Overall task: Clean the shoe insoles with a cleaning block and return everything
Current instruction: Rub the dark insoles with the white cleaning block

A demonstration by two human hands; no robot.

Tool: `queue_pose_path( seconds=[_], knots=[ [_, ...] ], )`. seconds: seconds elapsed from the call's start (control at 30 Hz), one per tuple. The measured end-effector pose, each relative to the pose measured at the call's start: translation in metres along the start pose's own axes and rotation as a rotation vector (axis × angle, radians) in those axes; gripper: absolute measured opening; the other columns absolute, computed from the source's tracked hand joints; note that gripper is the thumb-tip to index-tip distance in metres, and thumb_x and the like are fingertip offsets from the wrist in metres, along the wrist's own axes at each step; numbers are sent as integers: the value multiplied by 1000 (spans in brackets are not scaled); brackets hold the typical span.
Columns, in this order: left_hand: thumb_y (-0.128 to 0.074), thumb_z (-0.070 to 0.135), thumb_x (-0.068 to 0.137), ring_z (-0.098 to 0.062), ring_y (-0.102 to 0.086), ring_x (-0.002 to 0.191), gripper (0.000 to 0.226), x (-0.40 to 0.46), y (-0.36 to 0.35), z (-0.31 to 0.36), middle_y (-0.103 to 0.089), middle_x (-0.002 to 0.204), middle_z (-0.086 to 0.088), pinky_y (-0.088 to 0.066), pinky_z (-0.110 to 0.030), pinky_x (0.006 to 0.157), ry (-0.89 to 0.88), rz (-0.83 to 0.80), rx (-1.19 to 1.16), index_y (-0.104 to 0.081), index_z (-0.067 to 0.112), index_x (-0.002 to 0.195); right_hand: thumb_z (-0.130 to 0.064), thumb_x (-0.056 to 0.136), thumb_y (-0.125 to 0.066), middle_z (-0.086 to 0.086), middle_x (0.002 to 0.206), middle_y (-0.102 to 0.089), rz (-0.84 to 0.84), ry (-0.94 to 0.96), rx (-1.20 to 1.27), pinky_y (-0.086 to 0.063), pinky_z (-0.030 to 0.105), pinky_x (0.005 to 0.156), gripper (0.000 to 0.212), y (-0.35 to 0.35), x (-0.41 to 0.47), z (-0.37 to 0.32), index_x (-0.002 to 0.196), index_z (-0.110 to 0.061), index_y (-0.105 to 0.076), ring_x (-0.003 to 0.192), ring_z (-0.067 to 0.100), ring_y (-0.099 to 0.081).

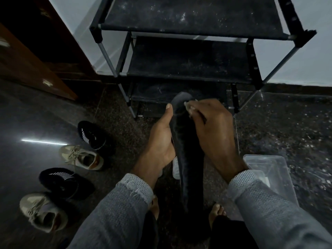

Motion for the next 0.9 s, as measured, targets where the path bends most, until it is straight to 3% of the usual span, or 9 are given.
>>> queue_pose_path(
  seconds=[0.07, 0.2, 0.37, 0.43, 0.53, 0.7, 0.83, 0.9],
  knots=[
    [-31, 46, 102, -28, -58, 121, 53, 0, -1, -1, -63, 128, -14, -43, -38, 105, -3, -11, 5, -59, 11, 130, -12, 94, -61, 6, 102, -65, 13, -8, -11, -41, 0, 79, 18, -1, 0, 2, 106, -7, -72, 86, 8, -60],
    [-34, 47, 102, -21, -70, 98, 53, -1, 0, 2, -73, 107, -11, -57, -30, 84, 1, -29, -18, -73, 11, 103, -12, 92, -58, 8, 98, -66, -39, 86, 35, -49, 14, 78, 21, -16, -11, -17, 107, -6, -72, 86, 11, -62],
    [-36, 48, 100, -23, -68, 103, 51, -1, 6, 4, -69, 117, -13, -56, -30, 79, 2, 30, 12, -65, 9, 117, -22, 92, -50, 10, 96, -65, -64, 129, -12, -55, 28, 73, 30, -16, -12, -23, 101, -5, -73, 83, 18, -64],
    [-35, 47, 101, -25, -66, 108, 51, -2, 2, 2, -67, 122, -14, -53, -35, 89, 23, 13, 7, -64, 11, 121, -16, 93, -58, 9, 98, -64, -25, 69, -45, -55, 25, 73, 21, -8, -3, -9, 103, -6, -73, 82, 15, -63],
    [-35, 45, 101, -26, -63, 112, 50, -2, -1, 2, -65, 124, -14, -51, -36, 95, 18, 0, 27, -62, 10, 124, -15, 94, -61, 4, 100, -64, 17, -14, -28, -48, 7, 74, 18, 1, 6, 6, 106, -8, -73, 83, 9, -62],
    [-34, 46, 102, -20, -70, 97, 50, -2, 1, 4, -73, 105, -9, -57, -30, 82, 20, -39, 16, -68, 11, 108, -10, 93, -61, 5, 102, -64, -39, 39, 54, -50, 13, 80, 21, -15, -6, -10, 111, -8, -71, 89, 10, -62],
    [-35, 48, 101, -22, -69, 102, 52, -3, 5, 6, -70, 111, -12, -56, -31, 83, 18, -18, 9, -65, 9, 116, -11, 92, -60, 6, 102, -65, -84, 91, 80, -51, 18, 82, 23, -19, -8, -17, 111, -9, -71, 90, 11, -62],
    [-34, 47, 101, -22, -68, 102, 50, -3, 3, 4, -70, 114, -11, -55, -32, 86, 35, -28, 18, -66, 11, 116, -12, 92, -62, 5, 102, -65, -43, 48, 53, -50, 14, 82, 20, -14, -4, -8, 109, -9, -72, 89, 11, -63]
  ],
)
Point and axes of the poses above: each hand's wrist, its own x-axis towards the middle knuckle, its own y-axis out of the back of the hand, z = x × y, the point moved 7 cm from there along x, towards the middle knuckle
